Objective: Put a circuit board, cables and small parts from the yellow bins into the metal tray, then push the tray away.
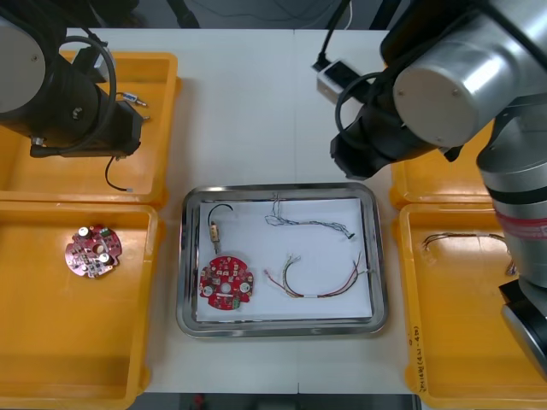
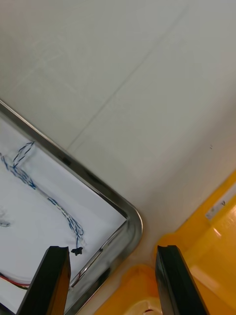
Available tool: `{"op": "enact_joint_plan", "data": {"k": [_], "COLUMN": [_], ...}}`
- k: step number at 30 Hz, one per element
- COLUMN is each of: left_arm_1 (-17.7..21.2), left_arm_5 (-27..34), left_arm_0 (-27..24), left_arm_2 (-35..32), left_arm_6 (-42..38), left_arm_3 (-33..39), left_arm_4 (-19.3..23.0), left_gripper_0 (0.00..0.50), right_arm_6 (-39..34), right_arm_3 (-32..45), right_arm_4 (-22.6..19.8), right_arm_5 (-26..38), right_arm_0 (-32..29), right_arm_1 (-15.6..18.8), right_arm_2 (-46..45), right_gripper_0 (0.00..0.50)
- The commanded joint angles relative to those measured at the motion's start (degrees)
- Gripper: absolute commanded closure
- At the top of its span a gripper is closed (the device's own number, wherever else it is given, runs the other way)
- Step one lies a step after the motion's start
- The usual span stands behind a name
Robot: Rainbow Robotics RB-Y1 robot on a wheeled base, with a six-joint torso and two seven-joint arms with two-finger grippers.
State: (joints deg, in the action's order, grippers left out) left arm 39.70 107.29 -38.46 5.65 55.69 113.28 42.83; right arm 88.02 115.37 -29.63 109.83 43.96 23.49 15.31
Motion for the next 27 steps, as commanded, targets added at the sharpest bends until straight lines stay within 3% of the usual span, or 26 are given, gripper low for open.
{"op": "enact_joint_plan", "data": {"k": [1,8,14,27], "left_arm_1": [-0.68,-1.38,-2.26,-3.49], "left_arm_5": [0.46,0.28,-0.24,-4.46], "left_arm_0": [0.14,-0.48,-1.97,-5.49], "left_arm_2": [-0.11,2.09,5.60,16.59], "left_arm_6": [-4.71,-9.02,-14.73,-23.61], "left_arm_3": [2.56,4.23,5.64,6.08], "left_arm_4": [0.85,0.76,0.58,-2.05], "left_gripper_0": [0.500,0.500,0.500,0.500], "right_arm_6": [-5.67,-11.99,-11.55,-12.52], "right_arm_3": [2.23,2.76,4.61,5.48], "right_arm_4": [-3.59,-8.60,-9.04,-9.31], "right_arm_5": [0.17,0.17,0.17,0.17], "right_arm_0": [1.21,-3.36,-10.83,-24.10], "right_arm_1": [5.87,13.08,17.56,19.05], "right_arm_2": [-7.48,-16.71,-23.39,-31.92], "right_gripper_0": [0.000,0.000,0.000,0.000]}}
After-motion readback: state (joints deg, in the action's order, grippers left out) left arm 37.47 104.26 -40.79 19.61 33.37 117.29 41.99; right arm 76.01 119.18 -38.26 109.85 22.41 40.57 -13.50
